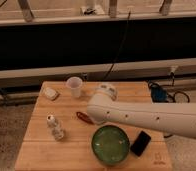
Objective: Knock the bottle over
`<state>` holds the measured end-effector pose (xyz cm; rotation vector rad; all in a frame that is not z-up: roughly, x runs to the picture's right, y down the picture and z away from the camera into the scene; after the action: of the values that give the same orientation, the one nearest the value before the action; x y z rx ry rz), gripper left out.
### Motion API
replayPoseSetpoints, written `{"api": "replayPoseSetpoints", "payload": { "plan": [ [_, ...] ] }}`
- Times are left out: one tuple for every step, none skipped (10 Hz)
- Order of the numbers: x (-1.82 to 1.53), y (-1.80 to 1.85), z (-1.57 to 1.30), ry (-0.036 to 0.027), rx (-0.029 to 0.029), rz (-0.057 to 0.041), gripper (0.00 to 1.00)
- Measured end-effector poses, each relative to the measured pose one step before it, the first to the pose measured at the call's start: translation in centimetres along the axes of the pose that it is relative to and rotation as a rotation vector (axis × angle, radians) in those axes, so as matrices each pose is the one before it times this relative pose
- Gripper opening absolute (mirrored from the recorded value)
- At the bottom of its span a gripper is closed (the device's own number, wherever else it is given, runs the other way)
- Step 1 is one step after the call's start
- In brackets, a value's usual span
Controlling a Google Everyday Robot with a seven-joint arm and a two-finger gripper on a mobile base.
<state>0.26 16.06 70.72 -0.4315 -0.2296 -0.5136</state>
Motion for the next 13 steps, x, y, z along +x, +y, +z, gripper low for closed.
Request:
{"api": "replayPoseSetpoints", "payload": {
  "plan": [
    [-0.460,-0.151,0.066,-0.01268,-0.00117,-0.00911,0.12],
    [-0.714,-0.235,0.110,-0.01661,-0.00169,-0.01015,0.03],
    [-0.153,0.024,0.121,-0.00925,-0.00218,-0.00749,0.02],
    [-0.106,0.081,0.099,-0.00987,-0.00302,-0.00205,0.02],
    [-0.258,-0.103,0.123,-0.01162,-0.00181,-0.00851,0.02],
    [-0.459,-0.202,0.158,-0.01444,-0.00251,-0.01023,0.02],
    [-0.341,-0.140,0.136,-0.01038,-0.00221,-0.00790,0.02],
    [-0.322,-0.105,0.129,-0.00914,-0.00208,-0.00837,0.02],
    [-0.253,-0.129,0.136,-0.01126,-0.00161,-0.00853,0.02],
    [-0.256,-0.119,0.200,-0.01671,-0.00255,-0.01024,0.02],
    [-0.111,-0.117,0.069,-0.00896,0.00023,-0.00508,0.02],
    [-0.063,-0.056,0.115,-0.01044,-0.00079,-0.00603,0.02],
    [-0.191,-0.094,0.175,-0.01081,-0.00104,-0.00851,0.02]
  ]
}}
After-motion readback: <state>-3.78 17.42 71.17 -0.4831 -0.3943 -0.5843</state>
